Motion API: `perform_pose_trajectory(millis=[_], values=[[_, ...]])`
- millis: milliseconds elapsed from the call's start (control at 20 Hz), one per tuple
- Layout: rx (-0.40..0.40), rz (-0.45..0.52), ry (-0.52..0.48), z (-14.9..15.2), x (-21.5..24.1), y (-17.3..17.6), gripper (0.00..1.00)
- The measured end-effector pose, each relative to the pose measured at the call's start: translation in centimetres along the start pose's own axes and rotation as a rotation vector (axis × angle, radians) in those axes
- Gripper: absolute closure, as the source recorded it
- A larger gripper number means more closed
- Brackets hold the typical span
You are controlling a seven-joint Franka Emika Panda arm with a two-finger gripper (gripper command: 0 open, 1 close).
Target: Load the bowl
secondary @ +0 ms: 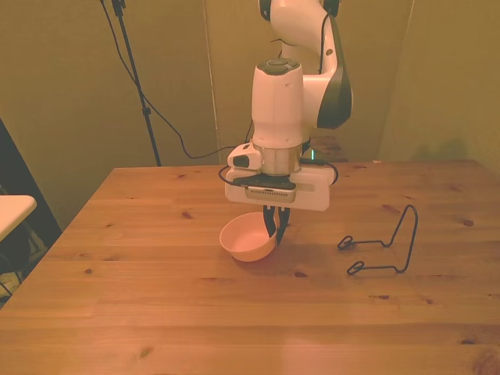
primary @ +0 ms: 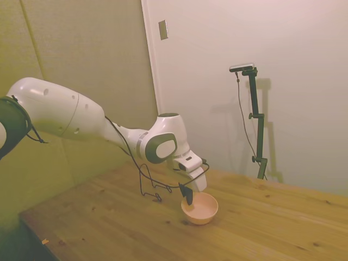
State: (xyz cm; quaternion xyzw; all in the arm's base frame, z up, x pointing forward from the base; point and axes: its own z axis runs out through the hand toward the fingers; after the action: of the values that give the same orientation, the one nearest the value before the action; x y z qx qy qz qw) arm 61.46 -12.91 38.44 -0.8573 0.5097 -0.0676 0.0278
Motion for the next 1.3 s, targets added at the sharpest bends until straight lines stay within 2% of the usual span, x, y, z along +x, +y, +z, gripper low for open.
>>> perform_pose_trajectory(millis=[150, 400, 500, 650, 950, 1050, 1300], values=[[0.058, -0.015, -0.047, -1.8, -1.2, -0.9, 1.00], [0.167, -0.053, -0.118, -6.5, -4.2, -3.6, 1.00], [0.216, -0.113, -0.158, -9.1, -6.4, -4.9, 1.00], [0.266, -0.119, -0.211, -9.1, -6.7, -5.2, 1.00], [0.456, -0.190, -0.382, -8.9, -7.3, -5.5, 1.00], [0.527, -0.250, -0.446, -8.0, -7.3, -5.4, 1.00], [0.572, -0.268, -0.481, -7.0, -7.3, -5.2, 1.00]])
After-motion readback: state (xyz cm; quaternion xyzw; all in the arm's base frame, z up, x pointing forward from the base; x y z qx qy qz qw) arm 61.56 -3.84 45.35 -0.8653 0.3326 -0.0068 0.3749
